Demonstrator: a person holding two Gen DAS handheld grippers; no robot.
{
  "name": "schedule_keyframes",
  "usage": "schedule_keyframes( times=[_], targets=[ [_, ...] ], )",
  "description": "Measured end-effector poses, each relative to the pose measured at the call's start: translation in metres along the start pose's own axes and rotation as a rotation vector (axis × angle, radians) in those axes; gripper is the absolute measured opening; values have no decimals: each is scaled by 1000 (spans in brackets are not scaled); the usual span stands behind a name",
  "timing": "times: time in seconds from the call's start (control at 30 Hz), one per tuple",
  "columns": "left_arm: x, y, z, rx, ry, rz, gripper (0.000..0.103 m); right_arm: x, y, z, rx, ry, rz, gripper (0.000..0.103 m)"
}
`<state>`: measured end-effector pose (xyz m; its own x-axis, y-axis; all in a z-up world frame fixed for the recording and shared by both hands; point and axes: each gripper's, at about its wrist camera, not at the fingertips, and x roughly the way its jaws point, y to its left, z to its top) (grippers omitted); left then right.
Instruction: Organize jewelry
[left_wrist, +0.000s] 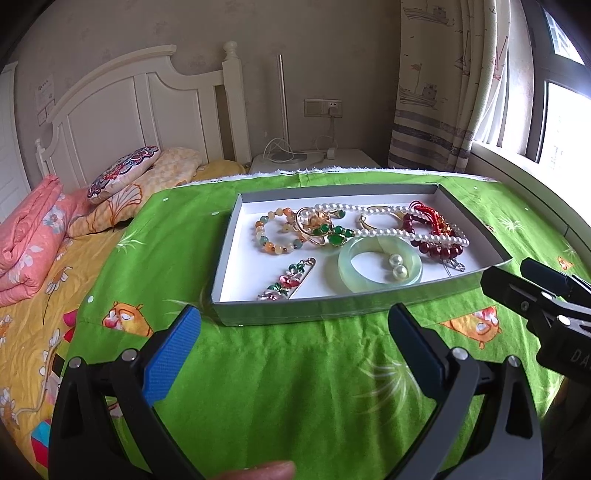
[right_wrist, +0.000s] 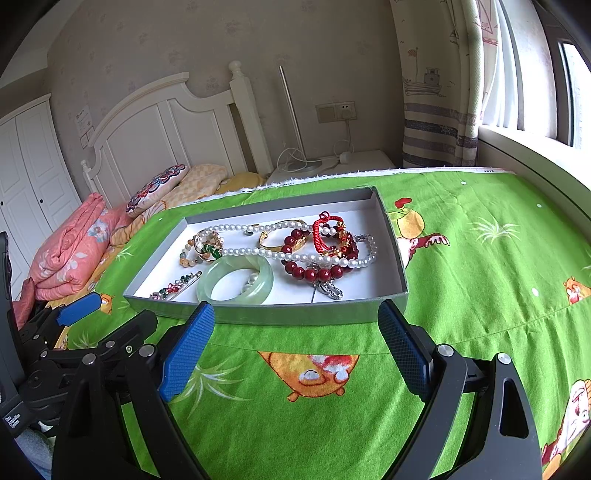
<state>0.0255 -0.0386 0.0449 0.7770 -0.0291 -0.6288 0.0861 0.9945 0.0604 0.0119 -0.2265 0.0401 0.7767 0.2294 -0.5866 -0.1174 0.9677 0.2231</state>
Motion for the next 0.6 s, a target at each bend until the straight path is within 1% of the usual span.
schedule_keyframes(
  times=[0.6],
  targets=[
    [0,2,0,-4,-1,4,101,2,-1,-1,0,3,0,87]
  ],
)
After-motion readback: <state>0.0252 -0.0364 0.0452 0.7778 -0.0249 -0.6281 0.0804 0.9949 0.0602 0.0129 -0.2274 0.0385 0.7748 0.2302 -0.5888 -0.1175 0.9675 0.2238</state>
